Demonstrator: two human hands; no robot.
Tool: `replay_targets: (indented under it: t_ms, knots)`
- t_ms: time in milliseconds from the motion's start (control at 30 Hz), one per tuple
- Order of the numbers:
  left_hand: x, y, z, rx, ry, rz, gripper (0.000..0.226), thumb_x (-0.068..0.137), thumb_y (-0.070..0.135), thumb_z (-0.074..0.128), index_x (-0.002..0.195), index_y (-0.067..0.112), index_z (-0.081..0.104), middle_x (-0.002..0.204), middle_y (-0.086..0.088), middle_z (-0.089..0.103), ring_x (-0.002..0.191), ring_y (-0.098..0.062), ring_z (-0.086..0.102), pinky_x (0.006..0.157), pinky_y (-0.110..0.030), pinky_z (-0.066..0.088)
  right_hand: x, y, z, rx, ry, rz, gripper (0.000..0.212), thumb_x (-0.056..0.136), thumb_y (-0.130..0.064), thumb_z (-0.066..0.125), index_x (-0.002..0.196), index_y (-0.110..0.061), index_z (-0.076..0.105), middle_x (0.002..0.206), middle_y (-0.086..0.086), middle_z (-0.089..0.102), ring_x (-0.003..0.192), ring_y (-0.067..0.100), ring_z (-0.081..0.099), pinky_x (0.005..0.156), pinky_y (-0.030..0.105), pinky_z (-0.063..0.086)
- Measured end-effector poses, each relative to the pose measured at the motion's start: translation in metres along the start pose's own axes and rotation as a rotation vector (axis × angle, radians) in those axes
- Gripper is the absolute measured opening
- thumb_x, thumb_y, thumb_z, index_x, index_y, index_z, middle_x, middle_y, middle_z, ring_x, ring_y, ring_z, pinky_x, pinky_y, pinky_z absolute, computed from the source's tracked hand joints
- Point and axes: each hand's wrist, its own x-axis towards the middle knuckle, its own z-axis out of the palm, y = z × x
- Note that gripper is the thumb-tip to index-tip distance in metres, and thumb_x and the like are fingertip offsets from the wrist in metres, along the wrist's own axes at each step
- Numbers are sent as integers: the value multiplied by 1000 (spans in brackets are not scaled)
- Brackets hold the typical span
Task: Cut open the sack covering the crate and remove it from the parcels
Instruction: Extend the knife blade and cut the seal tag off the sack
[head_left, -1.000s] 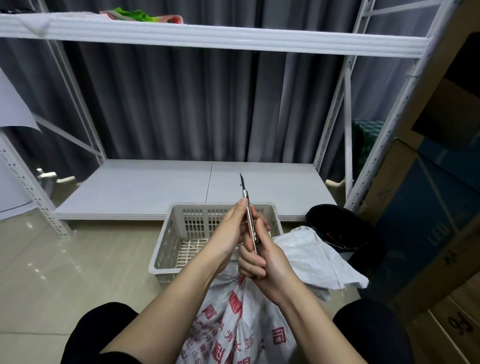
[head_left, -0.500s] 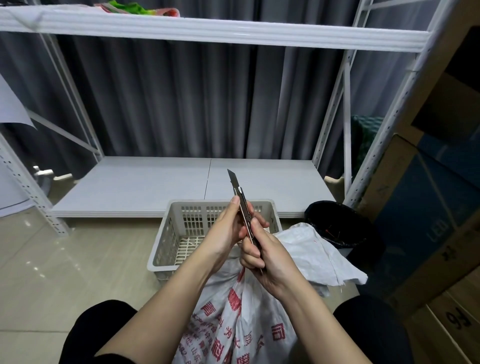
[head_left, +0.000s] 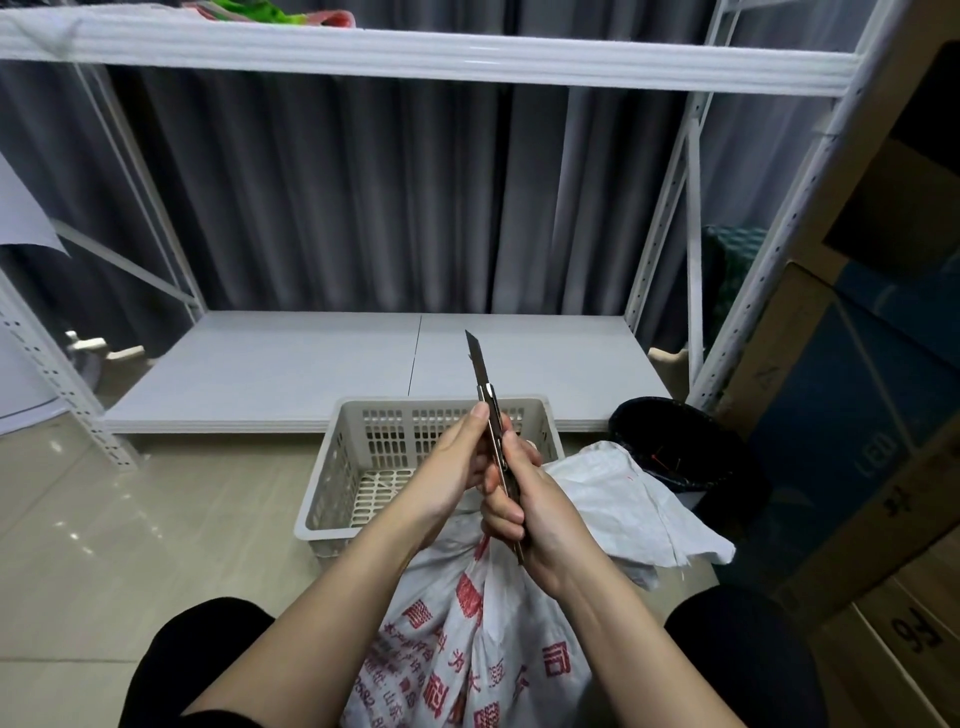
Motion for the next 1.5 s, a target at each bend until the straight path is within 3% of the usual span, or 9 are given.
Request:
replay_targets:
  t_ms: [267,467,633,800,1067,1167,1333,1433,1500]
  knots:
    - [8,-12,4,-235,130,-121,46,102,37,31,87,7,62,78,-12,72,76,-21,70,68,-23,56,2,7,-6,-53,-147,-65,27,102,-21,34,93,-4,53,46,0,38,31,5,28,32,17,19]
    - [-4,-36,-1,-5,186,-148,33,103,23,35,98,10,65,85,-14,68,55,-10,65,55,-20,53,-20,17,-44,-57,-149,64,26,97,-4,40,122,-6,49,68,8,57,48,14,49,46,23,42]
    - [-7,-70,-17,591,319,-69,12,94,22,54,105,24,60,112,4,62,98,-13,60,85,-29,49,-27,14,-84,-326,259,-81,5,93,-6,50,94,-10,52,59,1,42,42,10,33,39,19,26]
    - [3,-92,-1,442,300,-391,35,89,26,55,121,10,57,128,-10,57,118,-24,53,103,-37,42,-6,29,-86,-631,511,-192,22,83,-14,67,89,-17,46,77,-3,51,70,14,50,70,29,42]
    - [21,-89,9,-165,273,-467,44,99,20,27,84,4,64,59,0,72,50,-6,67,46,-13,49,16,54,-82,-927,522,-238,56,73,-24,80,102,-14,34,80,-4,51,67,1,51,55,14,42]
    - [29,-96,5,-144,290,-471,42,92,38,39,93,9,69,99,-7,75,83,-7,70,75,-16,55,21,63,-82,-927,550,-228,61,70,-28,81,105,-17,32,87,-1,54,73,12,55,59,18,43]
    - [20,-82,16,-107,145,-367,46,86,23,43,109,-14,57,103,-21,69,78,-14,69,59,-14,54,25,78,-85,-885,617,-251,62,69,-29,81,105,-16,31,104,4,57,91,23,58,71,28,44]
    - [5,-52,30,-93,-44,-279,40,100,14,25,80,6,59,56,7,70,50,8,63,45,-5,44,24,72,-80,-819,693,-292,55,75,-27,78,105,-15,33,97,1,56,83,22,54,68,29,40]
    - [1,-44,29,30,-67,-227,39,99,5,25,83,9,60,53,11,67,59,6,67,43,-3,42,23,66,-79,-772,724,-297,51,76,-24,76,107,-12,37,90,-1,55,79,21,51,68,30,38]
